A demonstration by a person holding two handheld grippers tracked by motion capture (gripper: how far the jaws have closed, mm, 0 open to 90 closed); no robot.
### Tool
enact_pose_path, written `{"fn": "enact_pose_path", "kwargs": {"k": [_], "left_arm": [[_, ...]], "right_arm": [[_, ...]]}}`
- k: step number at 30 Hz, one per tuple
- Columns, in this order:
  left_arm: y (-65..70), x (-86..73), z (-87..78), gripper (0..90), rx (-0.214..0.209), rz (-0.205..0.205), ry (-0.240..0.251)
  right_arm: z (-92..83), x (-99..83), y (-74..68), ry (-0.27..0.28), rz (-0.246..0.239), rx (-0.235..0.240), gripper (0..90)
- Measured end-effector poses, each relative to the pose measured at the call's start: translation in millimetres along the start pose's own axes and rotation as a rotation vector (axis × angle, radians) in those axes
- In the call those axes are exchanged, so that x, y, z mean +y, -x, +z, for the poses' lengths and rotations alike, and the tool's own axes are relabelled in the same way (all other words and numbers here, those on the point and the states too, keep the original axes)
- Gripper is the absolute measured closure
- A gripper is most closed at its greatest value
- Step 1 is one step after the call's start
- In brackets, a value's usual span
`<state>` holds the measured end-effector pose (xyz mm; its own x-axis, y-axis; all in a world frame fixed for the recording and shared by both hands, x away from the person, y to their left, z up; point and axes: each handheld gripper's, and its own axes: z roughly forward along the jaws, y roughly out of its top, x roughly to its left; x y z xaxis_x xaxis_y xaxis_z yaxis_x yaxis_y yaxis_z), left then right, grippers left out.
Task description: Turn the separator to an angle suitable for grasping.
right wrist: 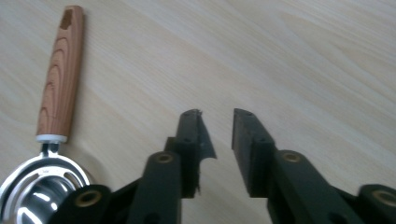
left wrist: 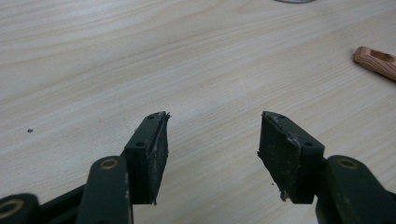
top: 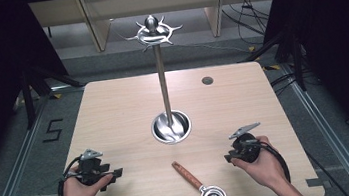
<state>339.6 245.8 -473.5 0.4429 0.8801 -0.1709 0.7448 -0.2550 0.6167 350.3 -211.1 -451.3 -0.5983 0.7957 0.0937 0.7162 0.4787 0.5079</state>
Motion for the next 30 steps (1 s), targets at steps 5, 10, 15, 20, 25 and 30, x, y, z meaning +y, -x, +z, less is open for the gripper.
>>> {"fn": "enact_pose_path", "kwargs": {"k": [5,10,15,20,25,30], "left_arm": [[-0.4,-0.1,0.4,41.1,-0.005,-0.008,-0.008],[0.2,-0.7,0.4,41.0,-0.004,-0.012,-0.011],[0.3,-0.7,0.3,41.1,-0.006,-0.014,-0.012],[-0.2,-1.0,0.7,41.0,-0.015,-0.015,-0.019],[-0.3,-1.0,0.8,41.0,-0.011,-0.016,-0.02],[0.0,-1.1,1.2,41.0,-0.011,-0.013,-0.022]], "right_arm": [[-3.5,15.0,-22.3,-0.023,-0.043,0.041,90.0],[3.9,31.5,-48.2,-0.044,-0.083,0.119,90.0],[18.7,45.3,-76.8,-0.077,-0.149,0.183,90.0],[35.9,54.0,-101.9,-0.13,-0.202,0.215,90.0],[49.8,57.5,-110.4,-0.178,-0.243,0.179,90.0],[63.5,58.3,-116.0,-0.216,-0.227,0.178,90.0]]}}
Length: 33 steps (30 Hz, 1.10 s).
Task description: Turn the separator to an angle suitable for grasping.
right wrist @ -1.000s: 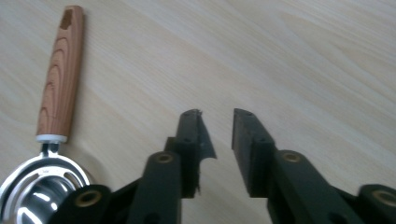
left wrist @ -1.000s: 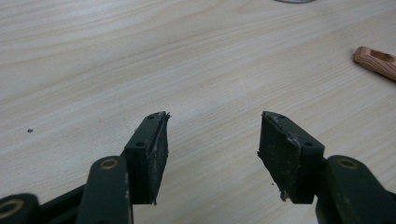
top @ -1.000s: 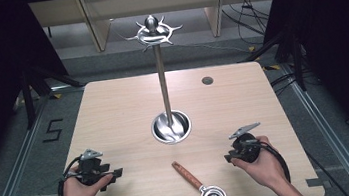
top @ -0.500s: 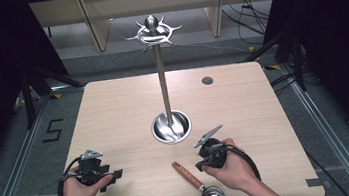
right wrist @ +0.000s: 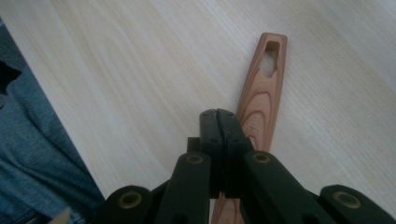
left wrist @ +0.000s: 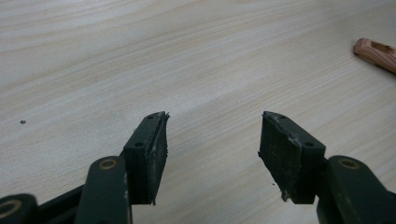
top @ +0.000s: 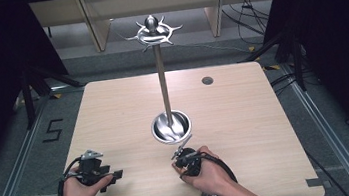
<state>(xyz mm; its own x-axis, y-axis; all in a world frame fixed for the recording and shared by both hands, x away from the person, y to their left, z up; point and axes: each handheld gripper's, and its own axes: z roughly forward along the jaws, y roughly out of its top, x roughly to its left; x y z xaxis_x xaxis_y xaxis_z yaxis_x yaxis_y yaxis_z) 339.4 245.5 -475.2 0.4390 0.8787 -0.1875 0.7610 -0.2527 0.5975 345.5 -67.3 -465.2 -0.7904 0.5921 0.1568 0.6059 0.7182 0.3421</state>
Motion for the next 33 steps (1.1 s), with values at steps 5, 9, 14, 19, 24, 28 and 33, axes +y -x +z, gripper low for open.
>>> {"fn": "enact_pose_path", "kwargs": {"k": [5,9,14,19,24,28,33], "left_arm": [[0.1,-0.1,0.2,41.1,0.0,-0.001,0.0],[0.1,-0.1,0.3,41.0,0.0,0.0,-0.001],[0.1,-0.3,0.5,41.0,-0.002,-0.001,-0.001],[0.6,-0.3,1.0,41.0,-0.009,-0.004,-0.001],[0.1,-0.6,1.0,40.9,-0.008,-0.003,0.0],[0.3,-0.6,0.8,40.9,-0.011,-0.003,0.0],[0.8,-0.5,1.2,40.9,-0.009,-0.005,-0.001]], "right_arm": [[6.9,3.0,-0.7,-0.014,0.0,-0.02,90.0],[11.7,3.7,-0.7,-0.025,0.005,-0.029,90.0],[13.8,3.3,2.9,-0.028,0.034,-0.053,90.0],[12.1,2.0,15.0,-0.021,0.061,-0.092,90.0],[9.0,-2.4,30.1,-0.019,0.107,-0.133,90.0],[5.6,-6.2,38.6,-0.026,0.161,-0.139,90.0],[-0.3,-15.1,51.6,-0.037,0.215,-0.144,90.0]]}}
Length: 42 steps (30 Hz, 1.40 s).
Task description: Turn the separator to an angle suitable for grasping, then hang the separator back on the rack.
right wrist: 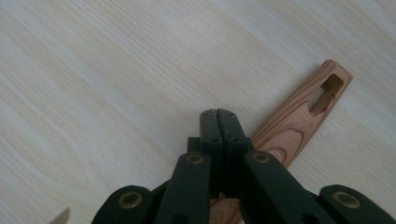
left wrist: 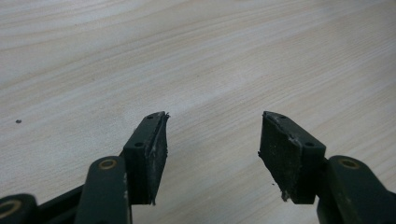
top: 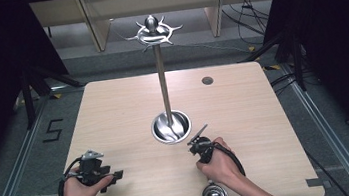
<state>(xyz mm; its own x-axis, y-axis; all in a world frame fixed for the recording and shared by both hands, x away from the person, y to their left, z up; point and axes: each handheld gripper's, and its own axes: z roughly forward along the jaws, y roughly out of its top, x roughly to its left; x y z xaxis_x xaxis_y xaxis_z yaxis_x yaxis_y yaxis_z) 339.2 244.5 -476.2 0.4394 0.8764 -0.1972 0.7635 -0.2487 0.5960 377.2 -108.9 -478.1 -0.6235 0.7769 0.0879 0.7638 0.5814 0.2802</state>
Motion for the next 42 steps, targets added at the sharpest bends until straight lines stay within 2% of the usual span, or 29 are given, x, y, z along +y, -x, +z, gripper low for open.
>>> {"fn": "enact_pose_path", "kwargs": {"k": [1,2,4,5,6,7,8,9,11,12,14,15,17,22,24,25,26,27,28,29,32,33,34,36,37,38,39,41,42], "left_arm": [[0.2,0.0,-0.1,40.9,0.001,0.002,0.0],[0.3,0.0,-0.2,40.9,0.002,0.002,0.0],[0.2,0.0,-0.3,40.9,0.001,0.002,-0.001],[-0.6,-0.1,0.2,40.8,-0.007,0.0,-0.001],[-0.9,0.0,0.1,40.8,-0.006,-0.002,-0.003],[-0.9,0.0,-0.4,40.8,-0.003,-0.001,-0.003],[-1.1,-0.1,-0.5,40.7,-0.005,-0.001,-0.002],[-1.1,-0.1,-0.5,40.7,-0.005,-0.001,-0.002],[-1.0,0.1,0.4,40.8,-0.003,-0.003,-0.004],[-0.8,0.4,0.9,40.7,-0.006,-0.002,-0.003],[-0.5,1.2,2.3,40.7,-0.017,-0.002,-0.01],[-0.5,1.2,2.3,40.7,-0.017,-0.002,-0.01],[0.7,1.7,2.9,40.7,-0.013,0.002,-0.011],[0.3,-0.3,1.2,40.6,-0.018,-0.003,-0.008],[-1.0,-1.2,0.3,40.6,-0.018,-0.005,0.0],[-1.4,-1.3,-0.5,40.6,-0.017,-0.005,0.002],[-1.4,-1.3,-0.5,40.5,-0.017,-0.005,0.002],[-1.7,-1.9,-1.0,40.5,-0.013,-0.008,0.004],[-2.1,-2.0,-1.0,40.6,-0.012,-0.01,0.004],[-2.6,-1.4,-1.1,40.6,-0.013,-0.01,-0.004],[-0.9,-0.4,-0.1,40.6,-0.01,-0.008,0.001],[-0.3,-0.1,0.4,40.5,-0.016,-0.005,-0.004],[0.7,-0.4,0.3,40.5,-0.011,-0.004,-0.003],[1.2,-0.9,0.9,40.5,-0.016,-0.006,-0.001],[0.7,-1.6,0.1,40.5,-0.013,0.0,-0.006],[0.3,-1.9,0.0,40.5,-0.013,-0.001,-0.006],[-0.1,-2.0,-0.3,40.5,-0.015,-0.003,-0.005],[-0.5,-1.9,-1.2,40.5,-0.01,-0.004,-0.003],[-0.6,-2.0,-1.4,40.5,-0.012,-0.004,-0.003]], "right_arm": [[-0.2,-0.4,1.6,0.011,-0.01,-0.003,90.0],[-1.1,-0.8,1.3,0.005,0.017,0.014,90.0],[-4.0,-0.7,2.1,0.016,0.008,0.011,89.3],[-11.7,-0.6,2.4,0.035,0.024,0.039,82.7],[-15.6,-1.1,2.6,0.056,0.017,0.048,78.5],[-20.6,-2.3,3.3,0.035,0.026,0.052,75.6],[-24.9,-4.6,3.8,0.044,0.048,0.066,73.4],[-24.9,-4.6,3.8,0.044,0.048,0.066,73.4],[-36.0,-15.9,7.3,0.015,0.156,0.041,66.5],[-38.7,-21.0,9.5,-0.011,0.168,0.055,64.1],[-40.5,-29.8,9.6,-0.034,0.24,0.049,58.4],[-38.2,-35.4,13.9,-0.014,0.194,0.029,57.5],[-37.1,-39.4,14.9,-0.009,0.196,0.021,56.0],[-30.2,-46.1,9.2,-0.038,0.213,0.034,48.6],[-27.7,-43.9,5.8,-0.018,0.214,0.038,47.4],[-28.0,-41.5,2.8,-0.041,0.24,0.054,47.1],[-28.0,-41.5,2.8,-0.041,0.24,0.054,47.1],[-28.1,-38.7,1.0,-0.08,0.268,0.067,47.0],[-24.1,-36.1,3.1,-0.074,0.252,0.067,46.6],[-22.4,-34.4,1.6,-0.074,0.288,0.058,46.2],[-17.2,-33.5,2.4,-0.067,0.297,0.054,46.1],[-18.2,-33.1,2.4,-0.09,0.306,0.06,46.2],[-16.0,-34.2,5.6,-0.065,0.263,0.063,46.2],[-17.1,-33.5,3.8,-0.097,0.315,0.056,46.4],[-16.7,-33.2,4.1,-0.093,0.316,0.051,46.5],[-14.7,-33.2,6.4,-0.068,0.278,0.054,46.6],[-14.0,-32.5,4.9,-0.065,0.293,0.05,47.0],[-14.3,-30.0,4.2,-0.1,0.312,0.042,48.0],[-12.6,-29.7,5.6,-0.094,0.289,0.041,48.7]]}}
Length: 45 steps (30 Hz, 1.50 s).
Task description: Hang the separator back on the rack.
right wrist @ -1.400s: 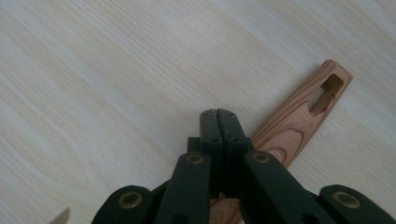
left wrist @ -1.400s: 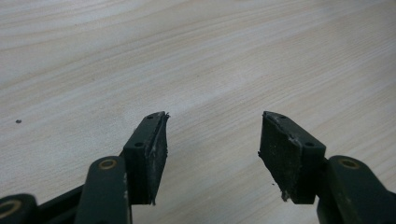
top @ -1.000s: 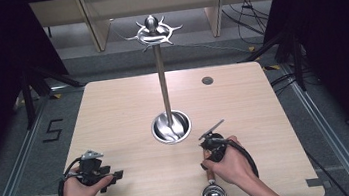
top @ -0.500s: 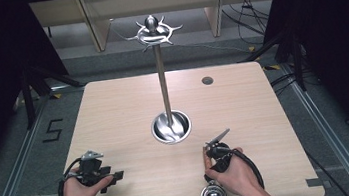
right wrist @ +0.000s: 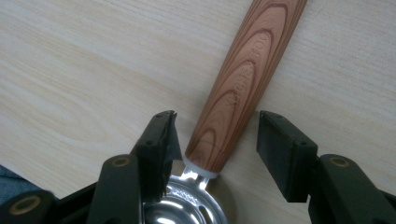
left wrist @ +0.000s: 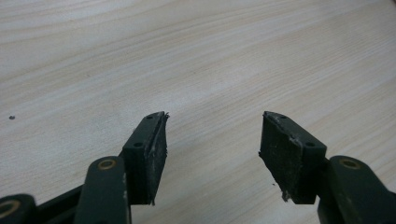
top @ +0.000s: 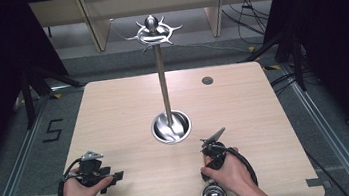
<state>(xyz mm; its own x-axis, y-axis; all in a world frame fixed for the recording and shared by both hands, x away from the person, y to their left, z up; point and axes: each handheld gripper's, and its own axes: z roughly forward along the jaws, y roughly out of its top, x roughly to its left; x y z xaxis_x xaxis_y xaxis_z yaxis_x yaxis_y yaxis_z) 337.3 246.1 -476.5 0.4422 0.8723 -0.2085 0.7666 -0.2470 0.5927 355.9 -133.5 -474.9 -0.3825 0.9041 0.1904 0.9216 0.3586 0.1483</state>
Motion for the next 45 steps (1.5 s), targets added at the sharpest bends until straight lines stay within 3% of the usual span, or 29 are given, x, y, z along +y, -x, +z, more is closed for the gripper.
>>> {"fn": "enact_pose_path", "kwargs": {"k": [1,2,4,5,9,14,23,28,35,38,45], "left_arm": [[0.0,-0.1,0.1,40.5,0.0,0.0,0.0],[0.0,-0.2,0.4,40.5,-0.001,0.0,-0.003],[-0.3,0.2,1.4,40.5,-0.007,-0.001,-0.002],[-0.1,0.4,1.2,40.5,-0.005,0.002,-0.003],[0.2,0.3,1.3,40.5,-0.005,0.003,-0.004],[0.3,-0.2,1.0,40.5,-0.008,0.001,-0.005],[0.6,-0.3,1.7,40.5,-0.011,0.004,-0.005],[1.0,-0.4,1.8,40.5,-0.01,0.004,-0.006],[0.9,-0.4,2.1,40.5,-0.015,0.006,-0.006],[1.0,-0.3,2.0,40.5,-0.016,0.007,-0.006],[0.9,0.0,0.6,40.5,-0.016,0.009,-0.002]], "right_arm": [[-0.6,0.3,-1.8,-0.016,0.029,-0.006,49.2],[1.7,0.2,-0.9,0.004,0.02,-0.005,49.5],[0.7,0.9,-0.9,-0.034,0.027,-0.009,51.8],[1.9,1.0,1.4,-0.019,-0.009,-0.002,52.8],[-0.2,0.8,-0.8,-0.055,0.035,0.004,55.3],[0.6,-0.4,-1.7,-0.063,0.021,-0.022,62.7],[-0.2,-0.9,-1.2,-0.08,-0.003,-0.048,64.6],[-0.9,-0.4,-1.1,-0.097,-0.02,-0.058,61.3],[-0.8,-0.5,-0.6,-0.099,-0.037,-0.077,65.3],[-0.6,-1.1,-0.8,-0.09,-0.018,-0.08,67.5],[-1.1,-0.8,4.2,-0.084,-0.04,-0.067,69.6]]}}
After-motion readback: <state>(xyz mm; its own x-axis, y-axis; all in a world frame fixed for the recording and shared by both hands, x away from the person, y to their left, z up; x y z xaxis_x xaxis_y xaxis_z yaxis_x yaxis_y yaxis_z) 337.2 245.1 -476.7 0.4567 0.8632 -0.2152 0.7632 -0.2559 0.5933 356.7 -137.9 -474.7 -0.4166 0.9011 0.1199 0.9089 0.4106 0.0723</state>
